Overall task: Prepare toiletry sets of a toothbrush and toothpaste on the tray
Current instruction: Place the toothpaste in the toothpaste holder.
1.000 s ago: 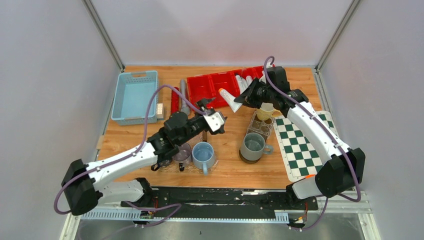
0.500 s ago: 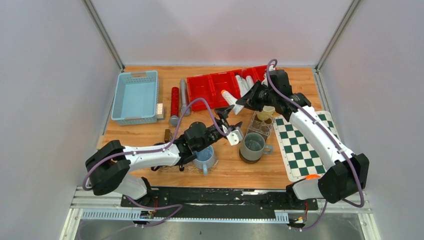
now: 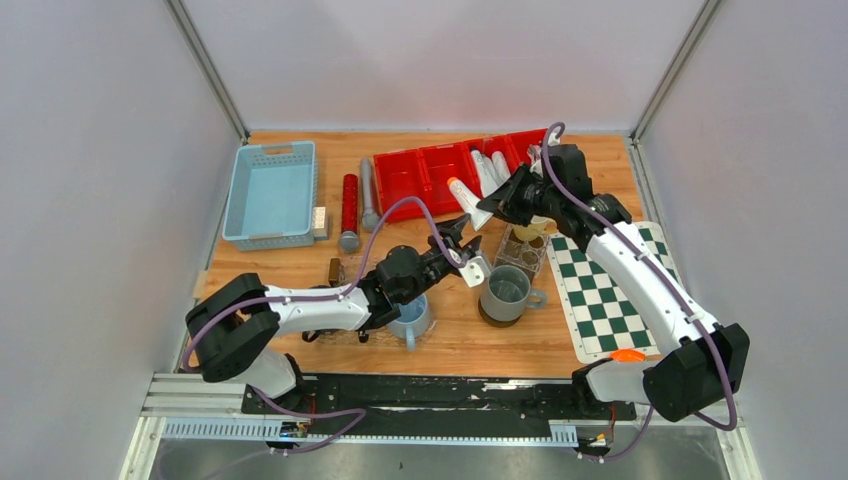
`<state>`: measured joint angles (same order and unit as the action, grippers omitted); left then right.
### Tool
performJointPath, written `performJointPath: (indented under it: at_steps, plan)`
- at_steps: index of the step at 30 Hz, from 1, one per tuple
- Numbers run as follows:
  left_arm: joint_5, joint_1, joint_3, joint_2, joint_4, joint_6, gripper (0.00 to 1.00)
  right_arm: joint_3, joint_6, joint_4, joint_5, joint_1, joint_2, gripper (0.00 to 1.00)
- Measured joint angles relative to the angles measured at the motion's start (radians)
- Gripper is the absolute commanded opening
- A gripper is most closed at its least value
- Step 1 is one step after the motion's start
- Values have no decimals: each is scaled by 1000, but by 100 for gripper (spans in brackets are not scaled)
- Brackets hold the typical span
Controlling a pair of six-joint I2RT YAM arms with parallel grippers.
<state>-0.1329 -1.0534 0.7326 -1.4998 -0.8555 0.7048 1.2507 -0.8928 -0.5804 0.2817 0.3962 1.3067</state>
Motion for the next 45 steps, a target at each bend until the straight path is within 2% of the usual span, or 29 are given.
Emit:
performJointPath:
  at_steps: [11, 18, 22, 28, 29, 32, 37, 45]
  plan:
    - [-81, -1, 2, -47, -76, 10, 55, -27, -19, 9, 0, 2, -8, 0]
    - [-86, -13, 2, -58, -124, 23, 46, -27, -24, 16, -1, 8, -7, 0]
    - [-87, -20, 2, -63, -139, 28, 36, -27, -25, 15, -3, 10, -7, 0]
    - [-91, -23, 2, -64, -153, 43, 6, -27, -32, 15, -11, 10, -7, 2]
    - [-93, -24, 2, -64, -152, 42, 0, -27, -34, 14, -12, 10, -7, 4]
    - [-101, -25, 2, -64, -153, 40, 0, -27, -40, 14, -15, 10, -7, 14]
    - [-123, -27, 2, -49, -138, 0, 0, -27, -35, 14, -14, 14, -7, 35]
    - [-215, -39, 2, 74, 54, -125, 0, -9, 13, 45, -2, 17, -8, 65]
